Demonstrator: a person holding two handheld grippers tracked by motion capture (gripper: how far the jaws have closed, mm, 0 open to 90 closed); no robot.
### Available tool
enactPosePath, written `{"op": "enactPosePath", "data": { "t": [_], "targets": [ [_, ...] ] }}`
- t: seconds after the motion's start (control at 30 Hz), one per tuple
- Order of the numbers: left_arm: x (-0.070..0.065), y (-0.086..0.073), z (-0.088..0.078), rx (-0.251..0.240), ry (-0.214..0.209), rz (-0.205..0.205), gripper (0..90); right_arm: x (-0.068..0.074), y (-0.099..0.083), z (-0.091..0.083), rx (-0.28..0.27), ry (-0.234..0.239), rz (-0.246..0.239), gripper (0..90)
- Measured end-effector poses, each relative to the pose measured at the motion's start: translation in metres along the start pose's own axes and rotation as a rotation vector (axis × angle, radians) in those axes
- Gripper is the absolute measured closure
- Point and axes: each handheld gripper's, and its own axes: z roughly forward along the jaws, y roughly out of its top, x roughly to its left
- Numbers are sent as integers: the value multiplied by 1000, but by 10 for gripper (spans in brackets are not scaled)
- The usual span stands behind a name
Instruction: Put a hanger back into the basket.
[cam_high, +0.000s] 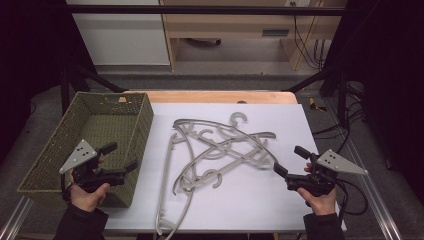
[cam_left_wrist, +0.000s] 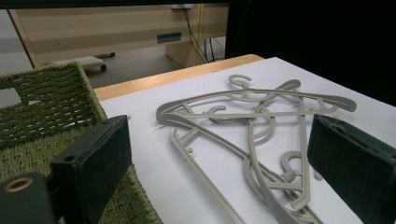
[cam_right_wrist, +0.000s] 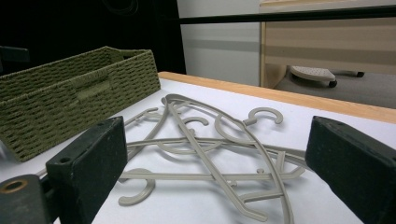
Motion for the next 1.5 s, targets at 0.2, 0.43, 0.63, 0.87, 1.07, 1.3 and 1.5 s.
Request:
{"op": "enactPosePath", "data": {
  "t": [0.2, 0.43, 0.63, 0.87, 1.07, 1.3, 1.5],
  "targets": [
    [0, 0, -1, 3, 0, 4, 61, 0, 3, 1, 8, -2, -3, 70],
    [0, 0, 0, 13, 0, 9, 61, 0, 7, 11, 62, 0, -22, 76],
    [2, 0, -1, 12, 4, 9, 60, -1, 11, 23, 105, -11, -22, 86],
    [1, 0, 1, 18, 4, 11, 61, -12, 11, 62, 215, -11, -28, 121],
    [2, -1, 2, 22, 6, 10, 62, -25, 7, 93, 294, -48, -30, 169],
    [2, 0, 0, 16, 8, 12, 63, -35, 1, 118, 365, -90, -26, 225],
    [2, 0, 0, 15, 6, 14, 64, -45, -8, 125, 455, -164, -32, 332]
  ]
}}
